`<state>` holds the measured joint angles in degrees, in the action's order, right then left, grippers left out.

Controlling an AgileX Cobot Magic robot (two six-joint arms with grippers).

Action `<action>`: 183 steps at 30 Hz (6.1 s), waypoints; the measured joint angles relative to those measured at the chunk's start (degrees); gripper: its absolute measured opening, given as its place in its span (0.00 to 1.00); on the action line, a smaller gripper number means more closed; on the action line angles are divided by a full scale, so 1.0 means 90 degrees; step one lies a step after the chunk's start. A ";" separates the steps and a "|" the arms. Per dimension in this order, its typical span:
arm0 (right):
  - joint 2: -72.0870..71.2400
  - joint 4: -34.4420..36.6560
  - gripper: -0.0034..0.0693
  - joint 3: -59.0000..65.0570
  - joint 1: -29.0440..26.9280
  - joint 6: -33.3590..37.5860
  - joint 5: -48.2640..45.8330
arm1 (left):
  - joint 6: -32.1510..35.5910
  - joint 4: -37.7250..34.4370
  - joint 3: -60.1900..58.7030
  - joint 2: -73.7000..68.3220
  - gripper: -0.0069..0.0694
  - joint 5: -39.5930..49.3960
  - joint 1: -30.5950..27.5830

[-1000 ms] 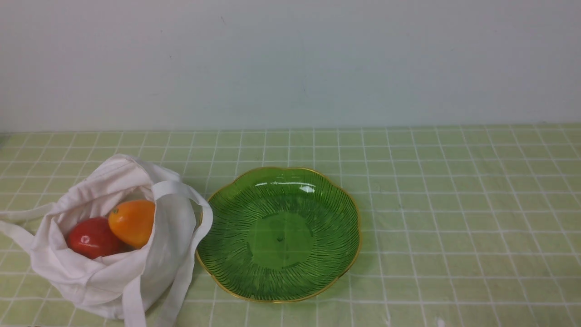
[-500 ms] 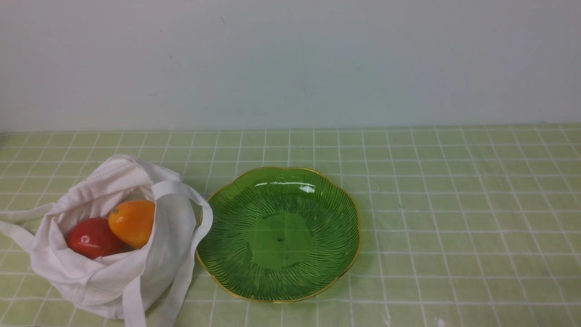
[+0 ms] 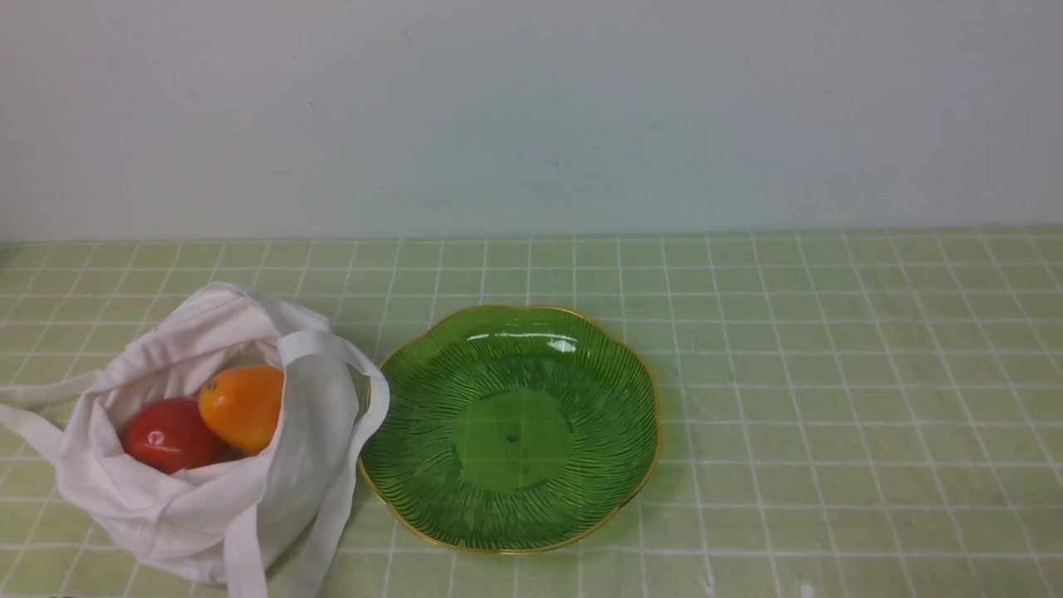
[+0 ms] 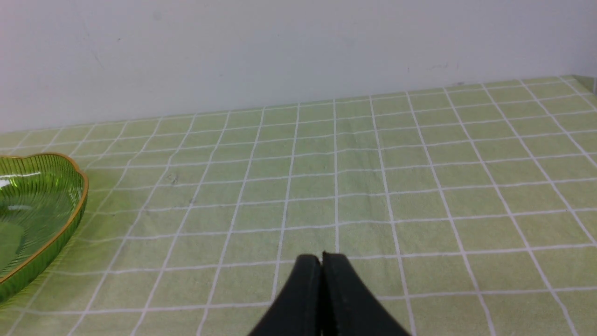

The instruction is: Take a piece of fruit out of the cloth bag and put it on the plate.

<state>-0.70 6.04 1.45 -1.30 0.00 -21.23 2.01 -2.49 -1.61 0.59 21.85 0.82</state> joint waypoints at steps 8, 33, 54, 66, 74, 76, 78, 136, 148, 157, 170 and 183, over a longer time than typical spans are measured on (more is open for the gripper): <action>0.0000 0.0000 0.03 0.0000 0.0000 0.0000 0.0000 | 0.0001 0.0000 0.0000 0.0000 0.08 0.0000 0.0000; 0.0000 0.0000 0.03 0.0000 0.0000 0.0000 0.0000 | -0.2096 -0.5809 0.0000 0.0000 0.08 -0.0519 0.0000; 0.0000 0.0000 0.03 0.0000 0.0000 0.0000 0.0000 | -0.0114 -0.2184 0.4637 -0.5036 0.10 0.3500 0.0000; 0.0000 0.0000 0.03 0.0000 0.0000 0.0000 0.0000 | -0.0223 -0.0862 0.6314 -0.7865 0.51 0.3182 0.0000; 0.0000 0.0000 0.03 0.0000 0.0000 0.0000 0.0000 | -0.0267 -0.0805 0.6846 -0.9381 0.92 0.2655 0.0000; 0.0000 0.0000 0.03 0.0000 0.0000 0.0000 0.0000 | -0.0267 -0.0805 0.6876 -0.9577 0.97 0.2453 0.0000; 0.0000 0.0000 0.03 0.0000 0.0000 0.0000 0.0000 | -0.0267 -0.0805 0.6882 -0.9799 0.98 0.2276 0.0000; 0.0000 0.0000 0.03 0.0000 0.0000 0.0000 0.0000 | -0.0363 -0.1196 0.9031 -1.0195 0.75 0.3820 0.1809; 0.0000 0.0000 0.03 0.0000 0.0000 0.0000 0.0000 | -0.0385 -0.1277 0.9031 -1.1821 0.75 0.2485 0.2606; 0.0000 0.0000 0.03 0.0000 0.0000 0.0000 0.0000 | -0.0368 -0.1346 0.9031 -1.2228 0.92 0.1833 0.2606; 0.0000 0.0000 0.03 0.0000 0.0000 0.0000 0.0000 | -0.0306 -0.1053 1.0091 -1.2191 0.96 0.3162 0.2606; 0.0000 0.0000 0.03 0.0000 0.0000 0.0000 -0.0002 | -0.0076 0.0126 1.1969 -1.1332 0.15 0.5435 0.2600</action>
<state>-0.70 6.04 1.45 -1.30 0.00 -21.25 1.32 -1.35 106.11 -101.40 70.77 24.22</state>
